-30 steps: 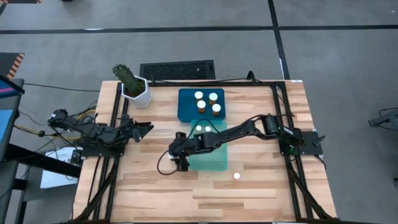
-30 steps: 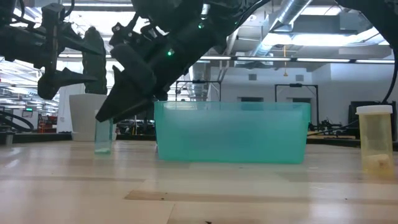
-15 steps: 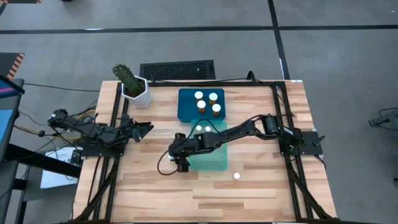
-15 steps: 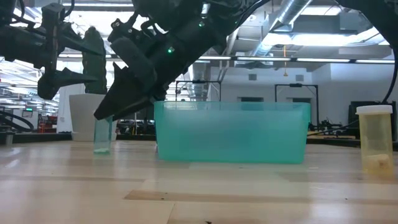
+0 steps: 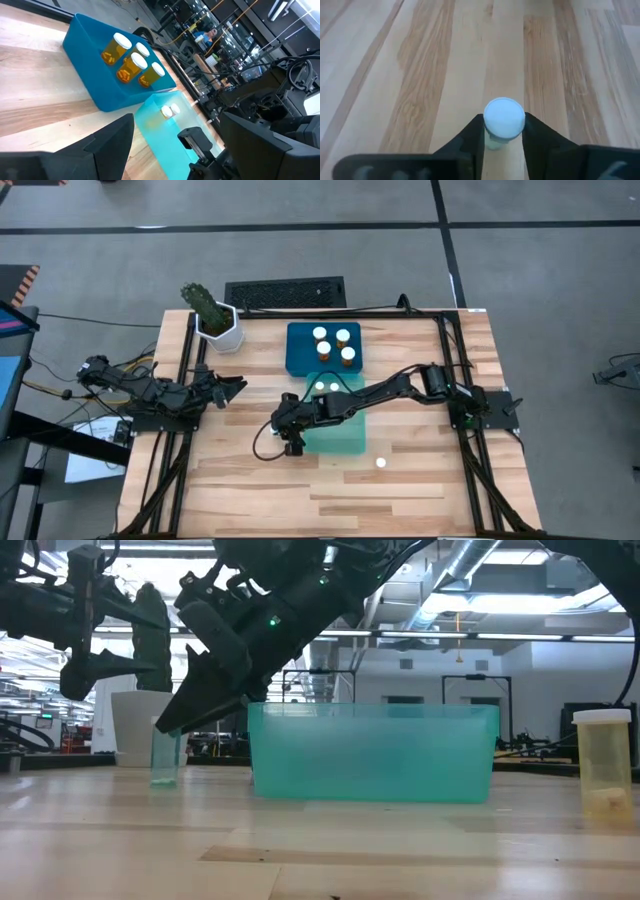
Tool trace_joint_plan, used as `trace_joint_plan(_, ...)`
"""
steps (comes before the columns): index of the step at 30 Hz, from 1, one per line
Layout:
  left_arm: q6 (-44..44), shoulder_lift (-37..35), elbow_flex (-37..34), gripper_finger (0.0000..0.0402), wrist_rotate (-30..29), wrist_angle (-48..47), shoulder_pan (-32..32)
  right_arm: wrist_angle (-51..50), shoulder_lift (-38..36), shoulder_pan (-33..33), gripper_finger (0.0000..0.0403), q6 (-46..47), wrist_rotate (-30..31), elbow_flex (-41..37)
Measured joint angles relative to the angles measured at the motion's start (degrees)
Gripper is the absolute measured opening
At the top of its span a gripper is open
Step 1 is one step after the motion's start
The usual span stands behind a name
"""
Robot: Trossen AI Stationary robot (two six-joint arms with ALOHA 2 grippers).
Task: Pick and place medicine bottles into bin by pill shape (circle, oval)
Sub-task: Put the small green pill bottle into the green bin
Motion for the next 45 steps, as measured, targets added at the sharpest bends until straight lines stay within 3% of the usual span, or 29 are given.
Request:
trace_joint_plan(8, 0.02, 0.0, 0.0, 0.0289, 0.0, 0.0, 0.02, -0.91, -2.97, -0.35, 0.0113, 1.71, -0.02, -0.15)
trace_joint_plan(18, 0.15, -0.02, 0.0, 0.0289, 0.0, -0.02, 0.02, -12.59, -19.0, -2.69, 0.0117, -2.8, -0.02, -0.82)
trace_joint_plan(25, 0.31, -0.02, 0.0, 0.0289, -0.02, -0.88, 0.02, -13.55, -33.25, -4.37, 0.0118, -0.04, 3.9, -14.83)
trace_joint_plan(29, 0.26, -0.02, 0.0, 0.0289, -0.02, -1.36, 0.02, -6.4, -38.72, -4.4, 0.0121, 4.49, 7.67, -26.85)
trace_joint_plan(35, 0.16, -0.02, 0.02, 0.0289, -0.07, -1.57, 0.02, 5.65, -38.16, -4.35, 0.0121, 10.76, 9.6, -38.53)
trace_joint_plan(45, -0.56, -0.02, 0.02, 0.0289, -0.26, -1.55, 0.0, 13.67, -28.43, -3.54, 0.0123, 12.17, 11.66, -40.09)
